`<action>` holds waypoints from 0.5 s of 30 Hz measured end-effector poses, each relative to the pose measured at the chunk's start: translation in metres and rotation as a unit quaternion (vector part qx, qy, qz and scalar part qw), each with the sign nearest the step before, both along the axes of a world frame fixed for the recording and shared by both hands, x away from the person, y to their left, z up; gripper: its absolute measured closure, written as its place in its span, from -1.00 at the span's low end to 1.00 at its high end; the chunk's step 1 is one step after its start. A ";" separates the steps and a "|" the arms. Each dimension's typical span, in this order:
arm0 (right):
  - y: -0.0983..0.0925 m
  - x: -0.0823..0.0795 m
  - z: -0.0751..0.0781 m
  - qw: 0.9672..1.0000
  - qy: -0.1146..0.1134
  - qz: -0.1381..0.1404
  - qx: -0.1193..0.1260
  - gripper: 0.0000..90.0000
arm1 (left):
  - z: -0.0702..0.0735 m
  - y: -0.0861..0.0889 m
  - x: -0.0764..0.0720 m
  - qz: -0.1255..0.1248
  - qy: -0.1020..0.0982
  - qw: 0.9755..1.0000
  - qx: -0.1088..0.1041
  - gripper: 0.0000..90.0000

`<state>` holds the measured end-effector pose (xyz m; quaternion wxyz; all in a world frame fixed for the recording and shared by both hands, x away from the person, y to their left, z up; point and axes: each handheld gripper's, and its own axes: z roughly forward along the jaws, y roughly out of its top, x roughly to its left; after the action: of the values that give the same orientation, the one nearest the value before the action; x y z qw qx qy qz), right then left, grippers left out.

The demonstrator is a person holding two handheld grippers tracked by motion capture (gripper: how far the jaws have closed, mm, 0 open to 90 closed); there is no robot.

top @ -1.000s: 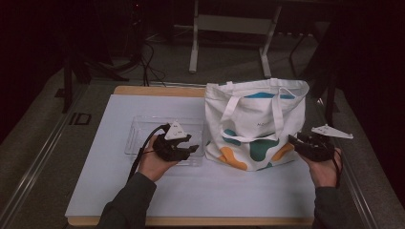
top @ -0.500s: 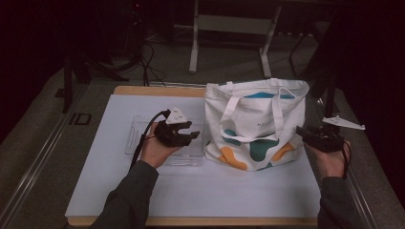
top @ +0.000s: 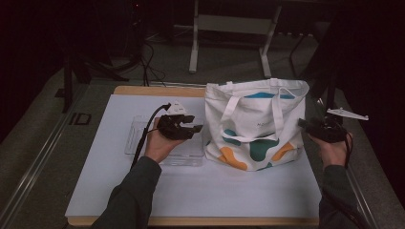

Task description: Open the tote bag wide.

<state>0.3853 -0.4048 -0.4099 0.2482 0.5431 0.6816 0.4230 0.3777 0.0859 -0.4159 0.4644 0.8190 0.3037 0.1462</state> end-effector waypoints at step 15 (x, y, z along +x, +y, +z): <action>0.003 0.029 0.003 0.998 0.030 0.057 0.017 -0.31 | -0.007 -0.023 0.029 -0.013 0.027 0.999 -0.009 0.04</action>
<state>0.4145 -0.4019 -0.4065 0.1937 0.5203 0.7111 0.4314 0.4072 0.0628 -0.4230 0.4657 0.8222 0.3065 0.1148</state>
